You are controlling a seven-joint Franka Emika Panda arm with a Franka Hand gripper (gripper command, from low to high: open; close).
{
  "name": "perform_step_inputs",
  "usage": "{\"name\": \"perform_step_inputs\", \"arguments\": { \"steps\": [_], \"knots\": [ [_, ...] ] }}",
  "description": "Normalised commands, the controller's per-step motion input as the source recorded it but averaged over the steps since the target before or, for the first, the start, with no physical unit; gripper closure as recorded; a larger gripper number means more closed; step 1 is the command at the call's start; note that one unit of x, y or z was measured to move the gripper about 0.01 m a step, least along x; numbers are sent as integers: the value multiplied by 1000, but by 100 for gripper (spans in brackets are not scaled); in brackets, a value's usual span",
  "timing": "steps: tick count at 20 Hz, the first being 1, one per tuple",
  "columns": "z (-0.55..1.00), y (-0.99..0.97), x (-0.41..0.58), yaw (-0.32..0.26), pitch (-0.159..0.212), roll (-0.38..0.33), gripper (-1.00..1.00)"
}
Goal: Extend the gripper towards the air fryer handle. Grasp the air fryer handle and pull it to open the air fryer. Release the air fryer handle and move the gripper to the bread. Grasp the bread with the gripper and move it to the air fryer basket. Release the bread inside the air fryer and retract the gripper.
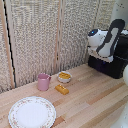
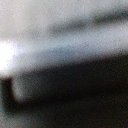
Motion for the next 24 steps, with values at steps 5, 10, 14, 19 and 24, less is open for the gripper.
{"name": "perform_step_inputs", "arguments": {
  "steps": [5,10,14,19,24],
  "knots": [
    [142,721,22,-97,67,58,100],
    [223,754,0,-125,1,6,100],
    [193,768,0,-126,0,0,100],
    [258,723,0,-104,10,66,100],
    [39,735,0,-112,19,79,100]
  ]
}}
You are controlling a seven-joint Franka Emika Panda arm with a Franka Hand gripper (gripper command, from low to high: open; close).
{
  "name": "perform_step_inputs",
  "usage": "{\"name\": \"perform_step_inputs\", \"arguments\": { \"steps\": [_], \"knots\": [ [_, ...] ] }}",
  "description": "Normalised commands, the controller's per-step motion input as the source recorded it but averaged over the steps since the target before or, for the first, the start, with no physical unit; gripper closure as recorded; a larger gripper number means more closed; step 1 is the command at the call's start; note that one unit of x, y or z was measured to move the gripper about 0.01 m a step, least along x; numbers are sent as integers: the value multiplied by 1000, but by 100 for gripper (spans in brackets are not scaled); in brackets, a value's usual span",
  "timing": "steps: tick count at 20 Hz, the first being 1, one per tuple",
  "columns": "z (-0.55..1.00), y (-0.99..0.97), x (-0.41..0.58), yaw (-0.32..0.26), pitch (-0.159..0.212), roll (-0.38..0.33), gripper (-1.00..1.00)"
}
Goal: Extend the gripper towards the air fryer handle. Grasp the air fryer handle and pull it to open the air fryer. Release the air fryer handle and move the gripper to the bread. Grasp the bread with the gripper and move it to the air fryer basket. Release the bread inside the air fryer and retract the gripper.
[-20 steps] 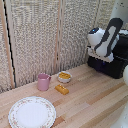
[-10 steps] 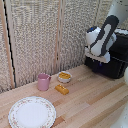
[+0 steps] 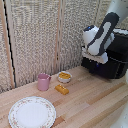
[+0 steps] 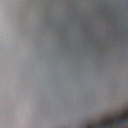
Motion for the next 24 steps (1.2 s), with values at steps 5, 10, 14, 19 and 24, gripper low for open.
{"name": "perform_step_inputs", "arguments": {
  "steps": [5,10,14,19,24],
  "knots": [
    [-20,838,-158,-74,-39,21,100],
    [-62,861,-114,-5,-36,-33,100],
    [-3,794,11,-31,-9,-40,100],
    [-33,434,143,-103,30,-52,100],
    [-24,97,-18,-47,0,-29,-100]
  ]
}}
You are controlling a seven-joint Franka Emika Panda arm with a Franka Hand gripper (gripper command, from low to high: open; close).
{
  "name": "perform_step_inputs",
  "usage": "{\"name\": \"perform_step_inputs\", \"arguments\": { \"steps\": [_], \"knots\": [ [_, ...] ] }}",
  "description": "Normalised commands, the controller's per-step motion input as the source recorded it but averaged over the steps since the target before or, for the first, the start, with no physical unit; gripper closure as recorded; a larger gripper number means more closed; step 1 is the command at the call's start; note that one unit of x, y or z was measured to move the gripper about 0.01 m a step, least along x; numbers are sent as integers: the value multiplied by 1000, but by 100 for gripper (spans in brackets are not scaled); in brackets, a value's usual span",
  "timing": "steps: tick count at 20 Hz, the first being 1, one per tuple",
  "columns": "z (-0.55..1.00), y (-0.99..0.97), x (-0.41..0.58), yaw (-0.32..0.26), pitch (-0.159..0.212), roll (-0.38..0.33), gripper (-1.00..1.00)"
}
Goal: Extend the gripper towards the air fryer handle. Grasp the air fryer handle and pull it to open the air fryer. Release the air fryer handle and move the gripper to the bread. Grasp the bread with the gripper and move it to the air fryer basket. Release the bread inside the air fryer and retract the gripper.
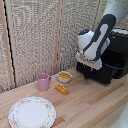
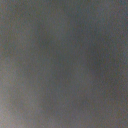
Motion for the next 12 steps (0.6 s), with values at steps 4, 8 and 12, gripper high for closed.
{"name": "perform_step_inputs", "arguments": {
  "steps": [4,8,12],
  "knots": [
    [-11,10,-111,-102,-1,1,-100],
    [406,71,-81,-206,0,0,-100],
    [994,308,-19,-93,-1,1,-100]
  ]
}}
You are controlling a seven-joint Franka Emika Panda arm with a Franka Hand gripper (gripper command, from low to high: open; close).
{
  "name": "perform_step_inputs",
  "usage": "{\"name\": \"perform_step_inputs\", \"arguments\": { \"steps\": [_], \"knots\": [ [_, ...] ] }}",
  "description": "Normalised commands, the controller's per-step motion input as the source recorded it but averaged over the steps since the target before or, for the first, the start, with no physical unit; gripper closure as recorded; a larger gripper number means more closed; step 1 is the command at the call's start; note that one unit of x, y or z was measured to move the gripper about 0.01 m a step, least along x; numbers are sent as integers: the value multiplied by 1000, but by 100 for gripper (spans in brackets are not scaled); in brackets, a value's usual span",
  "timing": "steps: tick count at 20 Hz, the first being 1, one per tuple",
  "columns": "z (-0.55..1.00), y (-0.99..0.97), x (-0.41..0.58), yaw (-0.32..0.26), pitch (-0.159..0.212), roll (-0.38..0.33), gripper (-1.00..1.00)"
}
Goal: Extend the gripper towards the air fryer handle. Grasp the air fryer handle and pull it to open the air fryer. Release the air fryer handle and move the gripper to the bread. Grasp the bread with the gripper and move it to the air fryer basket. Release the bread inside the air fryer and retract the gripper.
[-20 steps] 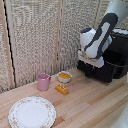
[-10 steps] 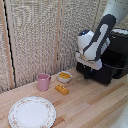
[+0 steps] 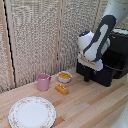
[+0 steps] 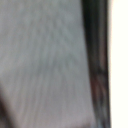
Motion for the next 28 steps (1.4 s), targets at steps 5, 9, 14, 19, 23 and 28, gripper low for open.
{"name": "perform_step_inputs", "arguments": {
  "steps": [5,9,14,19,23,28],
  "knots": [
    [998,441,57,-28,0,-9,-100],
    [778,598,138,3,6,22,-100],
    [537,611,102,50,39,199,-100],
    [196,475,129,78,21,324,-100],
    [31,351,134,107,68,365,-100],
    [0,106,138,210,98,322,-100]
  ]
}}
